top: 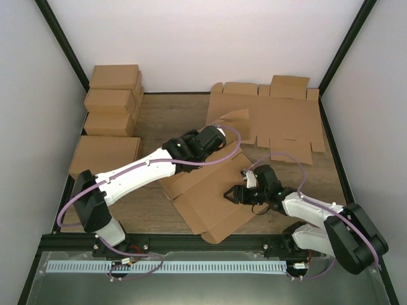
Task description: Fold the paper box
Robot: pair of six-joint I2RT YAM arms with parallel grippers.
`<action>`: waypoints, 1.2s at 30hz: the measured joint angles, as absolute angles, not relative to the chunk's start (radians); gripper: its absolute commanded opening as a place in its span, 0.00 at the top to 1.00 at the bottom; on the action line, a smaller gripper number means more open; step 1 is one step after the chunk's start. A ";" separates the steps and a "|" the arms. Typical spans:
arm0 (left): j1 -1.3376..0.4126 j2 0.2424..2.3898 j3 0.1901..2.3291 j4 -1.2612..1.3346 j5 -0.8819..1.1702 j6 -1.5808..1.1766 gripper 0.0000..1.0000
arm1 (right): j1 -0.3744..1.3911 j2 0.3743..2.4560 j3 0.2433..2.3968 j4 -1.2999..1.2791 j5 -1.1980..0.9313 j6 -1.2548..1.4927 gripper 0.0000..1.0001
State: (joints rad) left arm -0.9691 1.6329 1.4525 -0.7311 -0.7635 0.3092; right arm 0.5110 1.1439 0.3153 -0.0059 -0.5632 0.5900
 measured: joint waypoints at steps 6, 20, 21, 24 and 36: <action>-0.969 1.650 1.452 -0.719 -0.730 0.327 0.96 | 0.604 1.177 0.258 0.084 -0.517 0.652 0.55; -0.969 1.676 1.455 -0.708 -0.709 0.361 0.96 | 0.853 1.295 0.268 0.282 -0.397 0.781 0.58; -0.969 1.676 1.455 -0.707 -0.709 0.361 0.96 | 0.855 1.290 0.268 0.277 -0.391 0.780 0.57; -0.969 1.672 1.444 -0.695 -0.707 0.362 0.96 | 0.861 1.243 0.269 0.218 -0.379 0.755 0.56; -0.969 1.633 1.345 -0.630 -0.739 0.365 0.96 | 0.634 1.050 0.340 0.044 -0.402 0.569 0.43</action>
State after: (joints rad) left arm -0.9691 1.6325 1.3449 -0.6300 -0.7395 0.3649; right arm 0.6342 1.0496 0.3401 0.0441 -0.4023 0.5690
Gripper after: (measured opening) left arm 0.039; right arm 0.564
